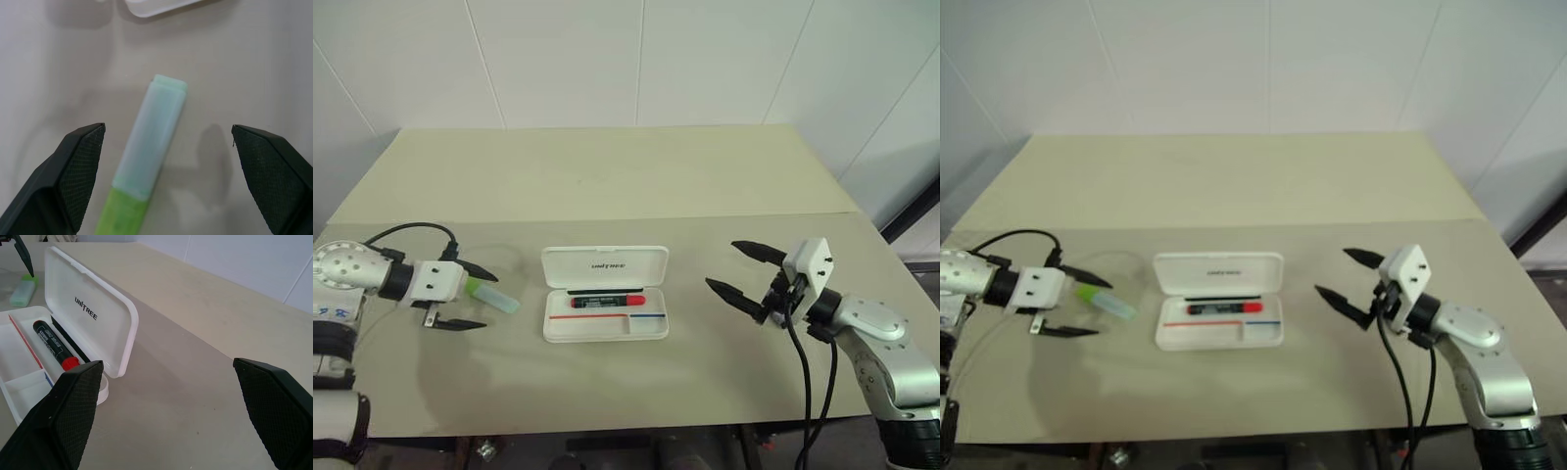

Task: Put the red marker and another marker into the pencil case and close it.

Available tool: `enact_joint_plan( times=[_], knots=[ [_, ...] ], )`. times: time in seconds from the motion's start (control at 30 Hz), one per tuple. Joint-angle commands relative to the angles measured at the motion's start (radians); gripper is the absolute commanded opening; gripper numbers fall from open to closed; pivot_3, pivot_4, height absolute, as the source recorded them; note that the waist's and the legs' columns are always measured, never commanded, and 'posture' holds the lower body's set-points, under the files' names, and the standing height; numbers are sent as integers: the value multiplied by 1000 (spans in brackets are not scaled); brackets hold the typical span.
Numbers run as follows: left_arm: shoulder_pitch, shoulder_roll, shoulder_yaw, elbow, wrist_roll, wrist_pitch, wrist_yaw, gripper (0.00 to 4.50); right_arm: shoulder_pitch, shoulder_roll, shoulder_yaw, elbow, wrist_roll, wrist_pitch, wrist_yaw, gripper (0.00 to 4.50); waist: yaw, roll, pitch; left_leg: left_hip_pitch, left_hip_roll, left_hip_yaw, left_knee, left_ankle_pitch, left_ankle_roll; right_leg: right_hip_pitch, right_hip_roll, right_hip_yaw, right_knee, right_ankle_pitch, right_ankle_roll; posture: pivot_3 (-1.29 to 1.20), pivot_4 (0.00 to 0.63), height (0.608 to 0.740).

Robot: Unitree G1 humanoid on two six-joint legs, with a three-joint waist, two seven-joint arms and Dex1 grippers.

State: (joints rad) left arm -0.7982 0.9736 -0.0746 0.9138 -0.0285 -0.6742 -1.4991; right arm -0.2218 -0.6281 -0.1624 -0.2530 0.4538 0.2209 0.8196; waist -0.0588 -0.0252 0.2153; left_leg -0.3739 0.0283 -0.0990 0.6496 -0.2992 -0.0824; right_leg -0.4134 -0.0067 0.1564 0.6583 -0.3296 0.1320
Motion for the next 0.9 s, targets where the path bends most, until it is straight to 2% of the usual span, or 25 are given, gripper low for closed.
enact_joint_plan(
  times=[0.03,0.37,0.47,0.73,0.9],
  knots=[
    [-69,-8,-23,80,38,-41,-13,4446,12,-2,-35,-59,16,0,-21,4500,-1,0,0,0,0,0,0,0,0,0,0,0,0,0,0,0,150,740],
    [-196,-42,-113,274,189,-69,61,4446,10,-2,-39,-75,17,4,-47,4500,0,0,0,1,0,0,0,0,0,0,0,0,1,0,0,0,150,740],
    [-207,-61,-122,298,211,-66,75,3854,5,-5,-42,-78,19,5,-52,4500,1,0,0,1,0,0,0,1,1,0,0,0,1,0,0,0,150,740],
    [-182,-99,-125,306,220,-78,102,1317,9,-12,-54,-91,24,14,-57,4500,3,0,0,3,-1,-1,1,3,3,3,0,0,4,1,0,0,150,740],
    [-169,-120,-108,300,201,-75,114,1193,2,-15,-56,-93,22,23,-55,4500,5,2,-1,4,-2,-1,0,3,3,3,-1,0,3,1,0,0,150,740]
  ],
)
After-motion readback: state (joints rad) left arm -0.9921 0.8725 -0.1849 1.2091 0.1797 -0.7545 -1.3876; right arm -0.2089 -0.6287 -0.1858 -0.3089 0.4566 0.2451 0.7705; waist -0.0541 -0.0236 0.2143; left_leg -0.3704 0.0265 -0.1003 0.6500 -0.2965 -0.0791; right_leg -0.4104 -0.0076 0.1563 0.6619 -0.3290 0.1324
